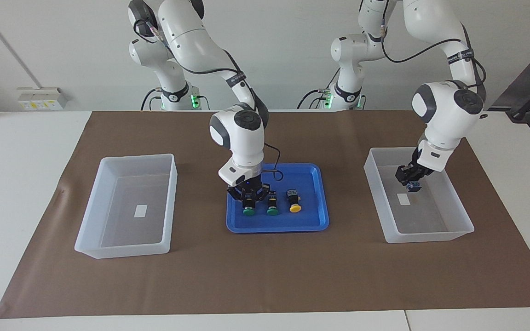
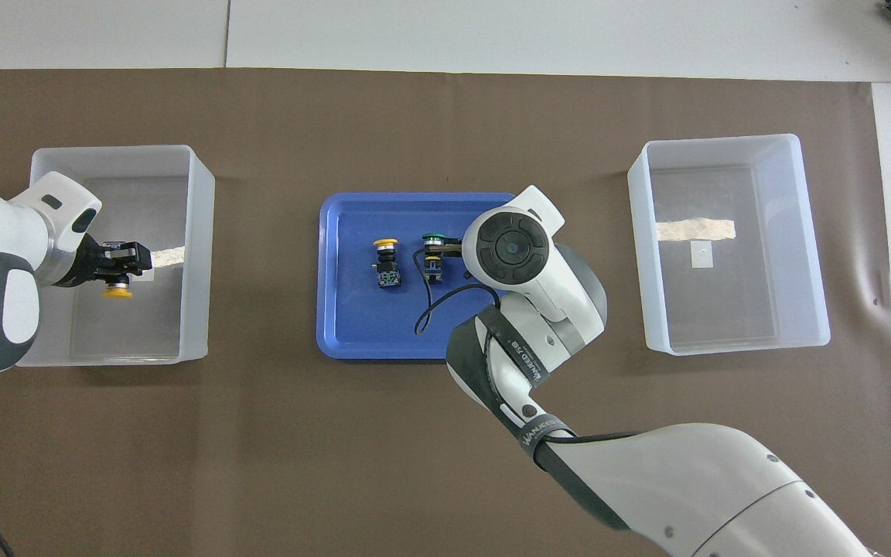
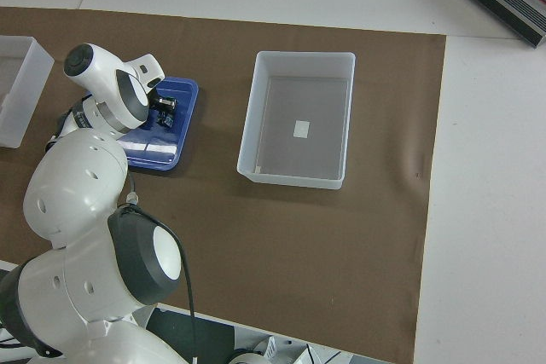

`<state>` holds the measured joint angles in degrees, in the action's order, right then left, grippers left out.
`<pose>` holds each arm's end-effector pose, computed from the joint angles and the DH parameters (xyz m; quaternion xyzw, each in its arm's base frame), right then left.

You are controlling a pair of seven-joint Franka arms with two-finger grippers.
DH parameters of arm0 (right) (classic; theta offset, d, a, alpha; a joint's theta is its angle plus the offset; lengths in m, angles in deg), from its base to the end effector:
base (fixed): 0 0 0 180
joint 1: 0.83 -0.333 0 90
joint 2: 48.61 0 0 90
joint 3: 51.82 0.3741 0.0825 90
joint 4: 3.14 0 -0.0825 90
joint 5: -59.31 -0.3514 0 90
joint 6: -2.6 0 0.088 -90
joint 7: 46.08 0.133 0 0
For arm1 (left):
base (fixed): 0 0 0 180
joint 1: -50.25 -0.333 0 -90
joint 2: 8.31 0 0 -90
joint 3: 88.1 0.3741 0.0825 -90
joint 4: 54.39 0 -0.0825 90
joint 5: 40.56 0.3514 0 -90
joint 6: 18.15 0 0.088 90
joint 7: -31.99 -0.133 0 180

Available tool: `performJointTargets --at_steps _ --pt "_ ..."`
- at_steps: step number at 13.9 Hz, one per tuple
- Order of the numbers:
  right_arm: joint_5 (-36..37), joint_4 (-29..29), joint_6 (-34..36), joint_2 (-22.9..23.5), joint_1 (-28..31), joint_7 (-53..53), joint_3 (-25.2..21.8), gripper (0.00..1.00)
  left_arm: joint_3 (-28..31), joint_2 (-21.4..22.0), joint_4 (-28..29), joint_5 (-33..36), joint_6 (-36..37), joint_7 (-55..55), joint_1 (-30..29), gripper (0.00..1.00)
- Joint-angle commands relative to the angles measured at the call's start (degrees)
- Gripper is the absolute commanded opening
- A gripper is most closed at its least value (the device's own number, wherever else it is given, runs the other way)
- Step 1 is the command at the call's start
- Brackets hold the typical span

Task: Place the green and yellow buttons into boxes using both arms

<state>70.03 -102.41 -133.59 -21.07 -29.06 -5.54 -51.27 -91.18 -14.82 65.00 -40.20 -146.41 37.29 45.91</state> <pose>0.6040 0.3247 0.3656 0.9935 -0.0408 0.1056 0.0094 0.5506 0.0132 0.4269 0.9982 0.0555 0.0206 0.0013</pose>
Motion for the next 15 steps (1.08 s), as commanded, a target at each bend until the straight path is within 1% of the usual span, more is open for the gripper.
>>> performJointTargets --at_steps 1,2,5,7,8,9,10,11,12,14,15 --pt "1.3 0.0 4.6 -4.9 4.0 -1.9 0.5 0.0 -0.3 1.0 3.4 -0.2 -2.5 -3.9 -0.3 0.0" --pt "1.3 -0.1 6.4 -6.3 5.3 -3.4 0.5 0.0 -0.3 1.1 4.9 -0.1 -3.7 -4.4 -0.3 0.0" --pt "1.3 -0.8 9.7 -9.9 10.9 -10.9 0.5 0.0 -0.3 1.8 8.4 -0.1 -5.4 -6.2 -0.3 0.07" --pt "1.2 -0.8 10.9 -10.6 15.6 -17.9 0.5 0.0 -0.3 1.6 9.2 -0.1 -7.5 -6.3 -0.3 0.19" --pt "0.8 -0.8 10.7 -10.6 18.4 -22.8 0.5 0.0 -0.3 1.1 9.3 -0.1 -8.5 -7.4 -0.4 0.23" --pt "0.5 -0.9 10.4 -10.5 20.4 -26.5 0.5 0.0 -0.2 1.1 9.4 -0.1 -8.9 -8.7 -0.6 0.33" --pt "0.5 -1.5 10.1 -10.5 22.4 -29.7 0.6 0.0 -0.1 1.0 9.3 -0.1 -8.9 -9.0 -0.9 0.69" --pt "0.4 -2.1 9.6 -10.6 24.1 -32.2 0.6 0.0 -0.1 1.0 9.1 -0.1 -8.9 -9.0 -0.9 0.93" --pt "0.4 -2.8 8.6 -10.6 25.1 -34.1 0.6 0.0 -0.1 0.8 8.7 -0.1 -8.8 -9.1 -0.9 1.0" --pt "0.4 -4.5 2.7 -9.9 27.2 -35.6 0.6 0.0 -0.1 0.8 6.8 -0.1 -8.2 -9.1 -1.0 1.0" --pt "0.4 -5.0 -1.0 -8.7 28.0 -35.8 0.6 0.0 -0.1 1.4 5.7 -0.1 -7.9 -8.9 -1.0 1.0"
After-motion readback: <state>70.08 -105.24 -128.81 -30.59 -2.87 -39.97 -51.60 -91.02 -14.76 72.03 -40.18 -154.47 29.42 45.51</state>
